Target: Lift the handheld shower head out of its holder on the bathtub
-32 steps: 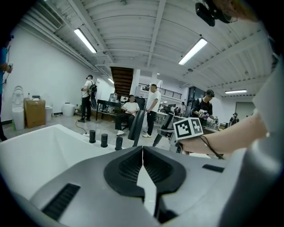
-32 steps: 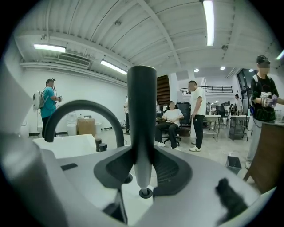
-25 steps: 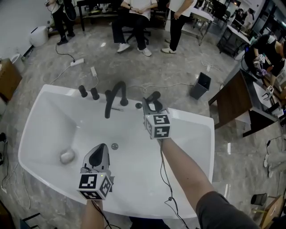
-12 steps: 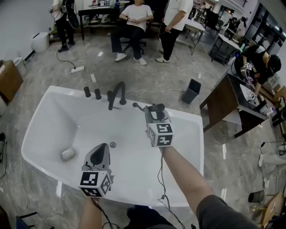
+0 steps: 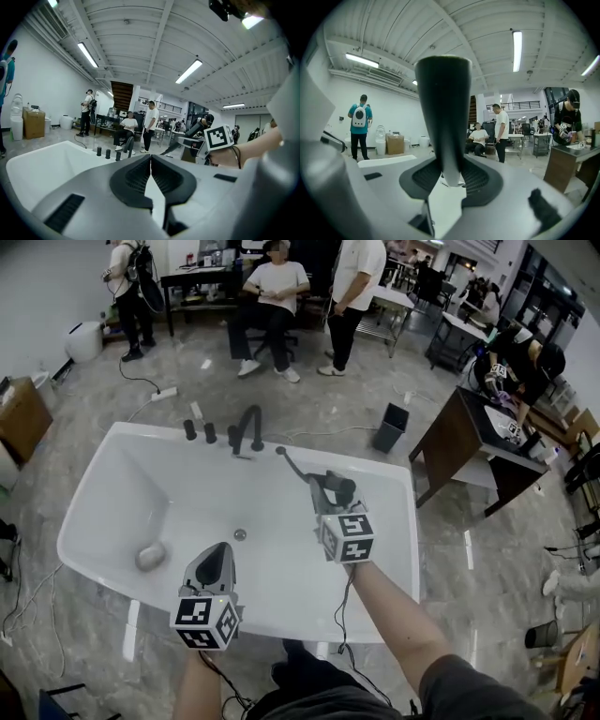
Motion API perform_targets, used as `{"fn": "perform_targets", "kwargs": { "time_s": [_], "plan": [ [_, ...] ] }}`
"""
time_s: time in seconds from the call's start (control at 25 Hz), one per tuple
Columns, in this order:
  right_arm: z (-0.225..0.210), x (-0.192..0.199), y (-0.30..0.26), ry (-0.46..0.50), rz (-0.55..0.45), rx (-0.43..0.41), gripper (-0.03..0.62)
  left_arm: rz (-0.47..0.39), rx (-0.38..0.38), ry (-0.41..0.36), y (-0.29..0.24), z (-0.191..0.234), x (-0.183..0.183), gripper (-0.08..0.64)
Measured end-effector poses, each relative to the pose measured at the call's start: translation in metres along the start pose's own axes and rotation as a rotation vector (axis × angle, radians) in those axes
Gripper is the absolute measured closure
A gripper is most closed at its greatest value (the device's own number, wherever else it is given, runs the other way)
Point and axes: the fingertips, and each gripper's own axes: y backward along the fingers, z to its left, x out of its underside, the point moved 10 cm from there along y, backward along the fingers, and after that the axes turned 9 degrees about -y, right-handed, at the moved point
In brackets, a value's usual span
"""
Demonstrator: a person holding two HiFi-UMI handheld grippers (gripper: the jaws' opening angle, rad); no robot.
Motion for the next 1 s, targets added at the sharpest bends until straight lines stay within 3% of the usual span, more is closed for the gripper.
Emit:
{"fn": "perform_targets", "kwargs": {
  "time_s": [0.2,0.52,1.0],
  "plan": [
    [0.008,-0.008,0.059,-0.040,-0.029,0.010,0.451,-0.013,0.021,0.024,0.029,-0.018,-0.006,0.545],
    [0.003,-0.010,0.132,-0.027,-0.041,0.001,0.451,-0.014,0.040,-0.002,0.057,-0.060,-0.014,0.545],
    [-0.041,-0.004,0.227,-0.032,-0.054,-0.078,0.451,-0.027,0.006,-0.031,0.083,-0.174,-0.012,0.545]
  ]
}}
